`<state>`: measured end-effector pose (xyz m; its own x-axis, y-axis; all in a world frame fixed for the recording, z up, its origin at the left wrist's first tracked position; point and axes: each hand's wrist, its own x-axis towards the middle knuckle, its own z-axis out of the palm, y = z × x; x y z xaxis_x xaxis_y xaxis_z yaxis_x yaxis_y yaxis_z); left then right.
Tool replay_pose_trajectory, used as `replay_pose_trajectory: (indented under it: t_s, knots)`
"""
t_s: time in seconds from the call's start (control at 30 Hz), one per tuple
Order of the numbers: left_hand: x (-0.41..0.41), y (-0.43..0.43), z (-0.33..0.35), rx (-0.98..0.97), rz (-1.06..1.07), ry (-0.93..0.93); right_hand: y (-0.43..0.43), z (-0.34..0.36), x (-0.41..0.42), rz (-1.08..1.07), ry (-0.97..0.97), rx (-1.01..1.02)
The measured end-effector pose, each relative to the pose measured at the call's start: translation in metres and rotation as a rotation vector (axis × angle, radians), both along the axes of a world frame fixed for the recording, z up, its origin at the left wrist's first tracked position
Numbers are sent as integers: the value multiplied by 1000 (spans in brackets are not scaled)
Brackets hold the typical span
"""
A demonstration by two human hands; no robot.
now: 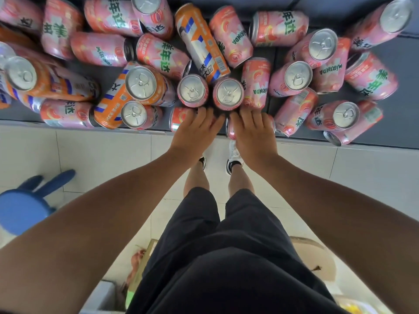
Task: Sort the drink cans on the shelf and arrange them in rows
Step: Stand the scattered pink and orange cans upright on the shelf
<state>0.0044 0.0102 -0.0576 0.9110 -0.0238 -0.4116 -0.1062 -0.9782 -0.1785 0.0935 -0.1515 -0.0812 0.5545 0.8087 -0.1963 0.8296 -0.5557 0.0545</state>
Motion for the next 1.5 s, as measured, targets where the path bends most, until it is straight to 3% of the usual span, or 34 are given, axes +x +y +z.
replay_pose_trajectory:
  t_s: [0.23, 0.43, 0.57, 0.8, 1.03, 1.23, 1.5]
  knots:
    - [-6, 3, 15, -214, 39, -125, -8, 20, 7, -65, 238, 217]
    - [-9, 4, 31, -448, 306, -179, -14, 52, 4, -387, 495, 389]
    - [-10, -2, 37, -522, 358, -149, -22, 60, -4, -616, 655, 442]
    - [1, -1, 47, -538, 445, -76, -22, 68, -6, -724, 703, 384]
    - [-1, 4, 72, -441, 300, -196, -31, 91, -14, -741, 640, 307]
    - [14, -23, 87, -478, 150, -284, -63, 111, -19, -929, 562, 299]
    - [64, -92, 94, -534, 177, -128, -122, 105, 33, -1097, 543, 398]
